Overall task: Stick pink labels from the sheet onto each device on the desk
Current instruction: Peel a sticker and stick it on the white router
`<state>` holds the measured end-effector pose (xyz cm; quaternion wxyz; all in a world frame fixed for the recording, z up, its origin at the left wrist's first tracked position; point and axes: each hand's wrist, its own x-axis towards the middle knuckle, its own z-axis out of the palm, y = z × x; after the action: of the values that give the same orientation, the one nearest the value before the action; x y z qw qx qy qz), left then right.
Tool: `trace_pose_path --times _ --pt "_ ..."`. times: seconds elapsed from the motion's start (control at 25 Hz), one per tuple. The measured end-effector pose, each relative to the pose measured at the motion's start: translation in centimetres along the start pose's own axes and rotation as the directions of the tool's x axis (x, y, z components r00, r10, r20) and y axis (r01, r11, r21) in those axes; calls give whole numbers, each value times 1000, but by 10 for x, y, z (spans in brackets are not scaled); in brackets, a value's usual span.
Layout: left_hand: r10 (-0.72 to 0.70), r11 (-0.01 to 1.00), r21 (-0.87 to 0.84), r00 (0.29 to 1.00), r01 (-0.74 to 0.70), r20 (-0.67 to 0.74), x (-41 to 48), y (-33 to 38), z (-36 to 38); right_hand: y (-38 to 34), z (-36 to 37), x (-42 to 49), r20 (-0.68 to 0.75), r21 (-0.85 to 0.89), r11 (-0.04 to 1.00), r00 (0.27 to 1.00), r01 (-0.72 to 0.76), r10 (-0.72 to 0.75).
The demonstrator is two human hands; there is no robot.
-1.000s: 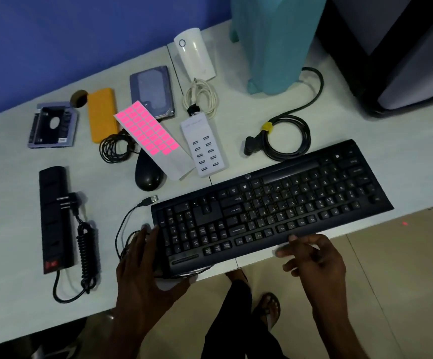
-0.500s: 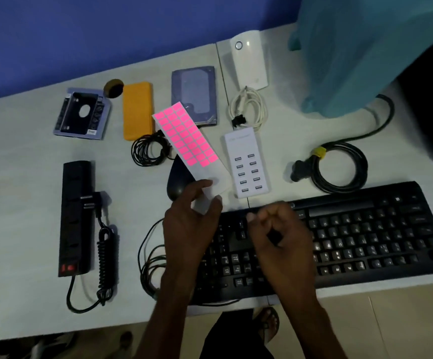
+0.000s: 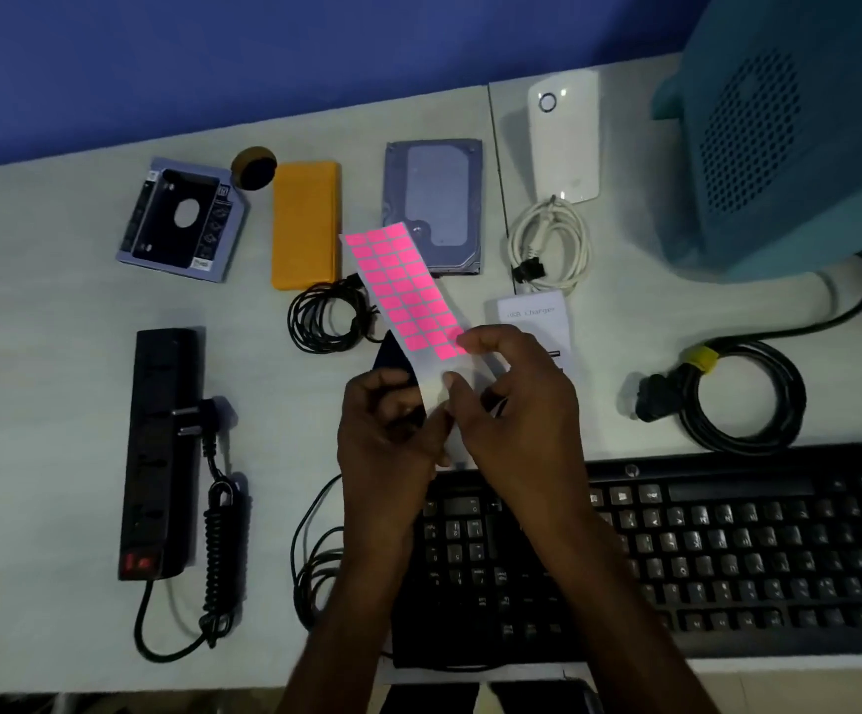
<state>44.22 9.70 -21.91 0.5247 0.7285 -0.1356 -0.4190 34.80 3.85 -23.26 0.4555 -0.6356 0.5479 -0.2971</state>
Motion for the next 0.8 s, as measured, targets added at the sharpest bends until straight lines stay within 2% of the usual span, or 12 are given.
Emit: trace_pose_path --times 0.08,0.2,0.32,0.48,0.8 --pt "-38 998 -40 996 41 79 4 6 -1 -2 3 3 3 9 1000 1000 -5 5" --pt "-44 999 19 981 41 187 9 11 -4 -4 -1 7 27 17 999 999 -38 38" --pt "-55 998 21 988 52 141 10 14 -3 -6 -9 9 59 46 998 997 -48 45" --pt "41 990 129 997 -50 67 9 18 4 -9 -20 12 118 28 999 993 -32 29" --pt "237 896 339 954 -289 186 12 25 9 -7 -36 24 139 107 993 990 -45 30"
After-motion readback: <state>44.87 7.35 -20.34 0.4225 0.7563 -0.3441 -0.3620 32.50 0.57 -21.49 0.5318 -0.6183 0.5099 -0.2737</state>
